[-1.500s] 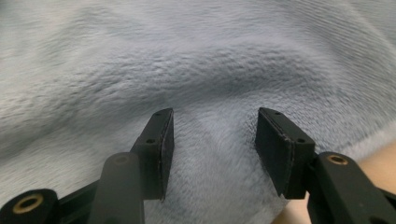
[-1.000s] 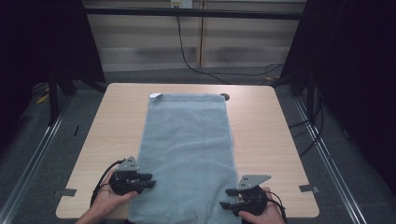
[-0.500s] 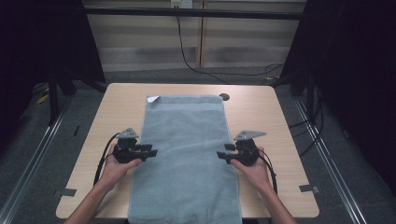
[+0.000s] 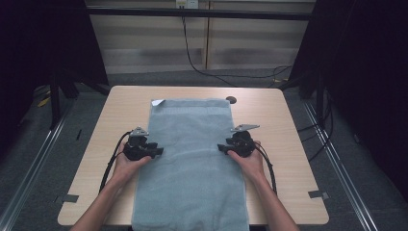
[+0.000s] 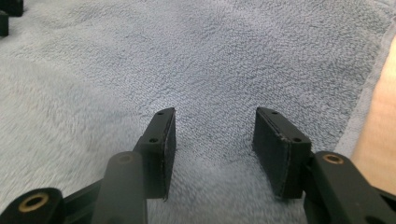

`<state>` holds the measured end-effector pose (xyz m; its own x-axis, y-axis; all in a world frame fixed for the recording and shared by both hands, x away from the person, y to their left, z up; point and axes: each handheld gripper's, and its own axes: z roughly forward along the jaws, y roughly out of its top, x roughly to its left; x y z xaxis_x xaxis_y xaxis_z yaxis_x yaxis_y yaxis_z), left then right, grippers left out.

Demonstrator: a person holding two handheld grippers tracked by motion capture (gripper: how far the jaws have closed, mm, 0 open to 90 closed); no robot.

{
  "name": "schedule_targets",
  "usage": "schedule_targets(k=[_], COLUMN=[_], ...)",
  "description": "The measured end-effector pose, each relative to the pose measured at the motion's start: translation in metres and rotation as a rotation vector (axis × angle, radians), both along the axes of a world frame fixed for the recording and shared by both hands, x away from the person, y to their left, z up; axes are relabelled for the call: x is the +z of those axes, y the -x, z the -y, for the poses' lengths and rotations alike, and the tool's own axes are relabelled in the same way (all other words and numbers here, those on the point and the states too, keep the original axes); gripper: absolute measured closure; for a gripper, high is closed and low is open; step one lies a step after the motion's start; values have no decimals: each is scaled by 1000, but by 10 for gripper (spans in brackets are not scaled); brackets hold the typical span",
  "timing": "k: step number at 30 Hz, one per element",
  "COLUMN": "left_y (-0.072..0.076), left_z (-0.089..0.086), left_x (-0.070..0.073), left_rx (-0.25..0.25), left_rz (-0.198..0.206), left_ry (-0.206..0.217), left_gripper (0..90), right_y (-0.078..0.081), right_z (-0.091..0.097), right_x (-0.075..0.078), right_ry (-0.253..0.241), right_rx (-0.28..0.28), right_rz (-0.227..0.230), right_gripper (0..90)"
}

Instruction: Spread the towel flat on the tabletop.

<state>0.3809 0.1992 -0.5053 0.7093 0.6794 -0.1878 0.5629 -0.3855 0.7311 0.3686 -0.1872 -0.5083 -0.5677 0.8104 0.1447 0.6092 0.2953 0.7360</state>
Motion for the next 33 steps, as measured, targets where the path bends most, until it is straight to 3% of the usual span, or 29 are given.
schedule_targets(k=[4,6,10,15,21,25,28,33], left_y=[12,19,33,51,78,92,100,112], left_z=[-3,-3,-4,-3,-4,-5,-6,-8], left_x=[-1,0,-1,0,1,2,2,2], left_rx=[-49,-69,-85,-115,-147,-171,-169,-181], left_rz=[-7,-5,0,-2,-14,-14,-17,-26], left_ry=[19,13,26,19,24,20,29,33], left_gripper=[587,589,590,589,589,589,589,589], right_y=[23,35,54,73,97,111,120,130], right_z=[4,4,3,10,10,14,12,5], right_x=[2,4,5,5,7,6,6,6], right_ry=[13,42,71,38,49,21,42,72], right_rx=[29,47,79,94,114,118,149,149], right_rz=[-17,-16,-7,-17,-21,-29,-12,6], right_gripper=[494,493,489,477,455,449,419,374])
